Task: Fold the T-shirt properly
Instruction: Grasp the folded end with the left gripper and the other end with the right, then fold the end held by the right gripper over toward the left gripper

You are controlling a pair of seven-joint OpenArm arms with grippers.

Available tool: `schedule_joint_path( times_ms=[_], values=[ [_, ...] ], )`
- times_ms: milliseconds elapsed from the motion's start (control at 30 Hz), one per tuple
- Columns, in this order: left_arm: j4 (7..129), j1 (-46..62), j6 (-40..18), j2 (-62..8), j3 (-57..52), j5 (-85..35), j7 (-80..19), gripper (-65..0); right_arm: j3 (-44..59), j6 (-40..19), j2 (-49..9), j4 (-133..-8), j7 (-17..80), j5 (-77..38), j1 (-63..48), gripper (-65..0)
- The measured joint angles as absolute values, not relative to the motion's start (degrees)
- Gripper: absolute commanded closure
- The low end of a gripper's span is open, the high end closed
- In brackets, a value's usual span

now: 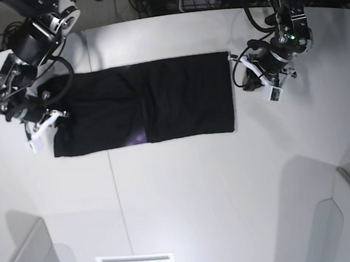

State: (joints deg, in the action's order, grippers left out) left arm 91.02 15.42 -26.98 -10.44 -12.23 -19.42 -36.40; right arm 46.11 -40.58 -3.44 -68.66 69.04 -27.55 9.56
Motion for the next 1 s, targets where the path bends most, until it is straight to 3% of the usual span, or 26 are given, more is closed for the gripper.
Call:
schedule_joint_path(
  times_ms=[333,700,1000],
  values=[
    [90.2,14.0,-26.8,-10.0,-5.7,-19.7,-35.3,0.0,43.2,-40.6,-4.4,-69.7,67.6,-27.1,8.7,0.0],
    [90.2,13.1,-26.8,-10.0,-3.9,-19.5,-35.6,0.0,36.2,-39.9,-1.8,-86.6,71.5,-21.2,3.1,0.0],
    [90.2,13.1,-26.6,-9.0,-0.2,-19.8,-35.4,0.0,28.6,-32.6,0.1,-98.3,71.8,-22.0,1.2,0.0]
  ],
)
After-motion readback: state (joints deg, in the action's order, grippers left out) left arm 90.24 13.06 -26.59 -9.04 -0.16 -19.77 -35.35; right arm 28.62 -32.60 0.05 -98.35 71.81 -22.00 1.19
